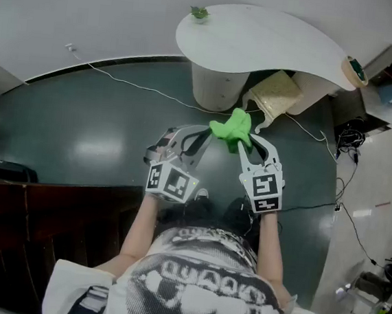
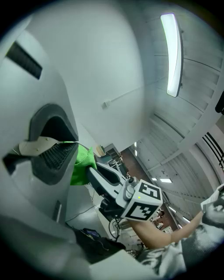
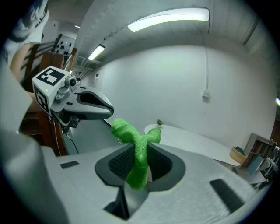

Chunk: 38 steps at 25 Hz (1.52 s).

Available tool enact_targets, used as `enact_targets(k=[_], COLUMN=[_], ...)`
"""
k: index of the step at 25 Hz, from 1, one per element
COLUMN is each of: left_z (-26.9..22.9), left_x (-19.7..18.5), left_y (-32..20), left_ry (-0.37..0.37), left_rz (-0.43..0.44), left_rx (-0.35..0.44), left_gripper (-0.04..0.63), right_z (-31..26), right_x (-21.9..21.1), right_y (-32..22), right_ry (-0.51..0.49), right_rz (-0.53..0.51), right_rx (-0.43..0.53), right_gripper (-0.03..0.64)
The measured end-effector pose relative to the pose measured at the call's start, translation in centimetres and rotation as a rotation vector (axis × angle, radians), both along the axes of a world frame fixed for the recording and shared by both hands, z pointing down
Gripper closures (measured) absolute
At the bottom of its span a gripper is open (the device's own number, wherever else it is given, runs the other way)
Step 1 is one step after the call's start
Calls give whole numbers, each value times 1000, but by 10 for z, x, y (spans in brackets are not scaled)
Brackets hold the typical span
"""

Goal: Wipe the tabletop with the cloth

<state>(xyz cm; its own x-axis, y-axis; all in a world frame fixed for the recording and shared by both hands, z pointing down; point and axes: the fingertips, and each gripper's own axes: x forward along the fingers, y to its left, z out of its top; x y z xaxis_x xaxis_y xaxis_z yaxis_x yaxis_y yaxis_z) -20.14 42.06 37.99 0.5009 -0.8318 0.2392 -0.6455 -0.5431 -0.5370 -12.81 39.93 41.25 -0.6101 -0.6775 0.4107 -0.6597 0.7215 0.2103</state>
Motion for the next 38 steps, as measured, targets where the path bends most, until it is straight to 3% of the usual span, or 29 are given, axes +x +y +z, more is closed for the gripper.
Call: enact_targets(k=[11,21,29,38], left_z=[8,21,23,23], left_x=[-21,-13,12,60], left_y=[1,-10,-90,-197], left_ry=[18,15,-20,-16], left_rz=[-39,-43,-61,-156], left_rx=[-5,-23,-49,-58], left_gripper=[584,584,584,584], right_z=[3,14,21,23], right_x=[-3,-3,19,70], right_y=[-7,-25,-111,-224], right_ry=[29,26,-5,0], right_rz=[6,-22,-49,-125], right_rx=[-6,-9,-39,-41], right_gripper=[532,532,532,532])
